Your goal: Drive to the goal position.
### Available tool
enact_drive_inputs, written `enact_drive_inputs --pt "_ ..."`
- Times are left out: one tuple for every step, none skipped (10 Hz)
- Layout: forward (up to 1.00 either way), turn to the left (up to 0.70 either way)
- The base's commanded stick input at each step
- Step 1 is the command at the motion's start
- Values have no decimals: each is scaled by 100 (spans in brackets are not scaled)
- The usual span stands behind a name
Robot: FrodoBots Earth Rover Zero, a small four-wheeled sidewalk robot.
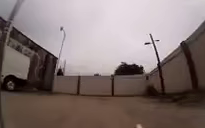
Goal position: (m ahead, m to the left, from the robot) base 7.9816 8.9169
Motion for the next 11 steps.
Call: enact_drive_inputs --pt "98 6" --pt "98 7" --pt "98 7" --pt "98 7" --pt "98 7" --pt "98 7" --pt "98 7" --pt "98 7" --pt "98 7" --pt "98 7" --pt "98 7"
